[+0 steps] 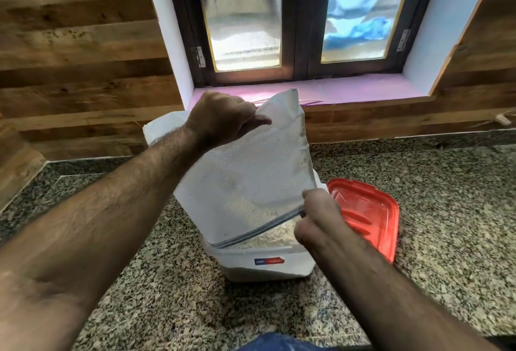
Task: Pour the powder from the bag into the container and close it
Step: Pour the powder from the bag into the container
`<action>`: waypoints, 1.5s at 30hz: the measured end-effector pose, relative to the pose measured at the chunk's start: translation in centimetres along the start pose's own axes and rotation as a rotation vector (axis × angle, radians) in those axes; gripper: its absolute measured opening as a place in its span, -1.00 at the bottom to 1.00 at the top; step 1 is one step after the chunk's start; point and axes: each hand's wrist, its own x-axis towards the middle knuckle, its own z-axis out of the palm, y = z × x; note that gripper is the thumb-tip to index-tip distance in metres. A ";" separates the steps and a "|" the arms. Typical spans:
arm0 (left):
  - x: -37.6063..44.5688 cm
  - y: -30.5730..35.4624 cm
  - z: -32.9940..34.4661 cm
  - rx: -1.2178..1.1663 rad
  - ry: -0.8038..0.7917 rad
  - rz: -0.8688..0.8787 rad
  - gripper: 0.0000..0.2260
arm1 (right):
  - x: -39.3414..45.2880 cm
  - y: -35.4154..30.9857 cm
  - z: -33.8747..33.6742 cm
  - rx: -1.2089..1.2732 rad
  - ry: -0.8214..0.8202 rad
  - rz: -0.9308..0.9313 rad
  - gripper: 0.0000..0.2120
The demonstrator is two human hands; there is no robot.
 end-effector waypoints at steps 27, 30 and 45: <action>0.3 0.7 0.3 -0.033 0.059 0.167 -0.52 | 4.4 -1.6 -0.7 -0.408 0.057 -0.592 -0.93; 0.5 0.9 0.3 -0.030 0.053 0.184 -0.50 | 4.2 -2.0 -0.6 -0.338 -0.026 -0.736 -0.74; 1.7 1.4 -1.2 -0.040 0.083 0.109 -0.49 | 4.6 -3.6 -0.4 -0.336 -0.311 -0.780 -0.89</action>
